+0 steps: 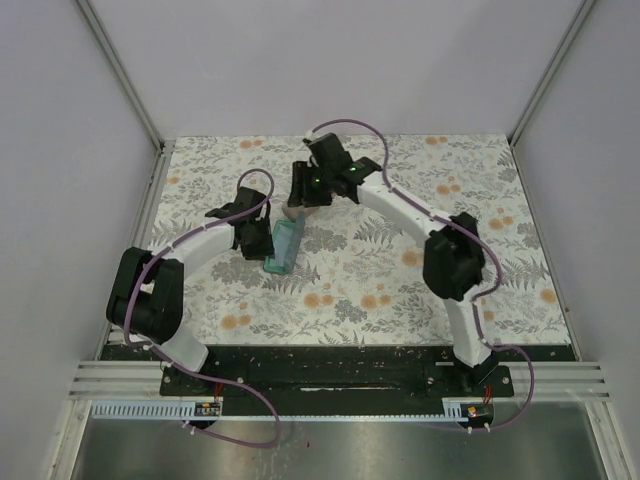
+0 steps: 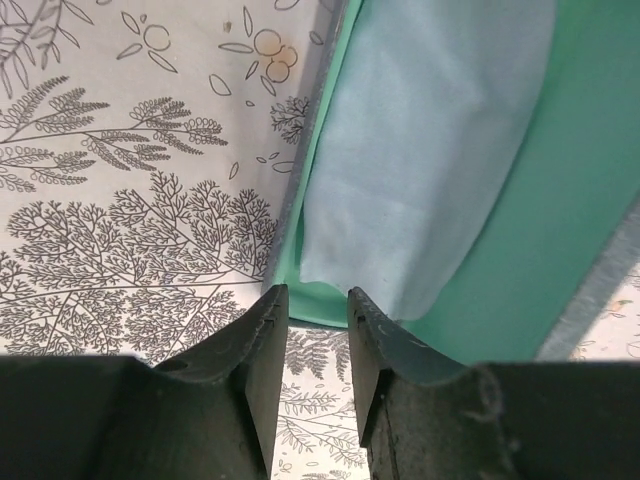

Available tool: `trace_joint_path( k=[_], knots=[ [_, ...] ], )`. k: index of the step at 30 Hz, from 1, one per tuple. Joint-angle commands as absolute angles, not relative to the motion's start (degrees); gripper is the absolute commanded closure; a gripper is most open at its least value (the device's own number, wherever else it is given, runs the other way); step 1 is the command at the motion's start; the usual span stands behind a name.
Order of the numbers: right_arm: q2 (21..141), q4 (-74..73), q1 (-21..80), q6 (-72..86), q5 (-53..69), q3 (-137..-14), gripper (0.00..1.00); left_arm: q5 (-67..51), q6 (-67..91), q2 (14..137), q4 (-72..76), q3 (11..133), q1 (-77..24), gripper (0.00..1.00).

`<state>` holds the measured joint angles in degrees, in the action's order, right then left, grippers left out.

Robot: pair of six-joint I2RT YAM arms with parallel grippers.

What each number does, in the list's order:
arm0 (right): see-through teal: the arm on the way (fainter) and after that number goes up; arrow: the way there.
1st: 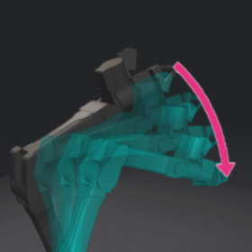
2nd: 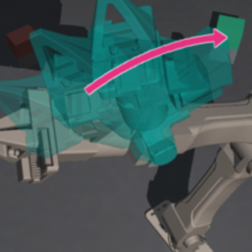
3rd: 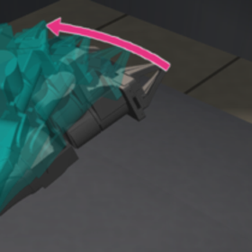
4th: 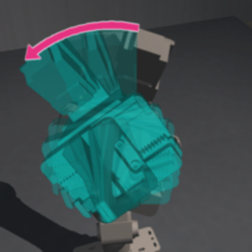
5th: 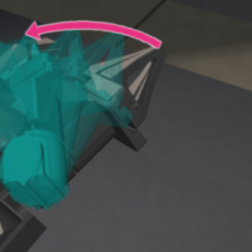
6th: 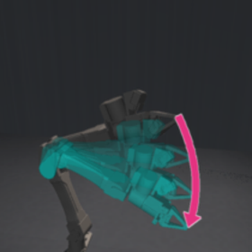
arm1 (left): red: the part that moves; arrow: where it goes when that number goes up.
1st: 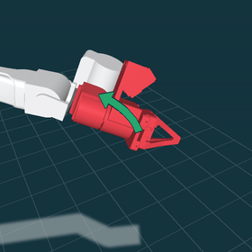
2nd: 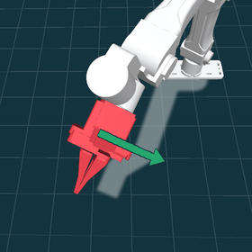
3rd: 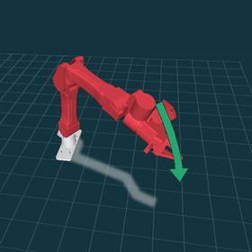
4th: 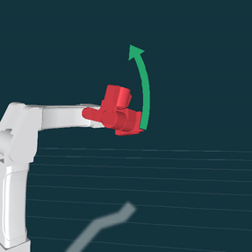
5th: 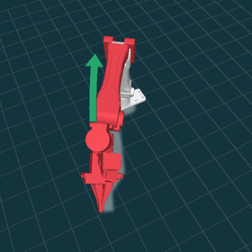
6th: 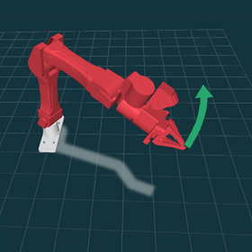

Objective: Organize the sunglasses

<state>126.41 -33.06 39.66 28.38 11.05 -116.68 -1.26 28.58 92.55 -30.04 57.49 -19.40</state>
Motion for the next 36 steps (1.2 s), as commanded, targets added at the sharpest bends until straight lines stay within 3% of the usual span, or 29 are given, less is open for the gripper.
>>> trace_joint_path(
  k=[1, 7, 12, 16, 22, 27, 36],
  knots=[
    [108.1, -29.6, 33.9, 30.4, 7.0, -102.0, 0.42, 1.3, 28.8, 88.4, -29.1, 59.7, -19.1, 0.65],
    [91.4, -28.1, 20.8, 28.9, 7.5, -81.4, 0.41, 2.5, 27.3, 90.6, -29.3, 63.6, -18.9, 0.64],
    [82.7, -31.1, 12.1, 25.2, 5.4, -72.9, 0.38, 4.3, 26.2, 97.1, -29.2, 67.8, -18.9, 0.67],
    [79.0, -33.4, 6.3, 27.9, 2.0, -68.9, 0.30, 5.0, 25.9, 101.9, -28.9, 70.3, -18.8, 0.71],
    [76.8, -36.3, 1.2, 31.8, -8.5, -65.8, 0.29, 8.3, 25.4, 105.7, -28.8, 71.3, -18.6, 0.74],
    [77.2, -34.7, -4.6, 35.8, -9.4, -62.4, 0.30, 6.1, 25.4, 106.3, -27.0, 70.6, -18.4, 0.75],
    [84.5, -22.8, -9.4, 43.3, -4.8, -57.5, 0.42, 0.6, 26.5, 107.8, -24.4, 70.1, -18.5, 0.92]
  ],
)
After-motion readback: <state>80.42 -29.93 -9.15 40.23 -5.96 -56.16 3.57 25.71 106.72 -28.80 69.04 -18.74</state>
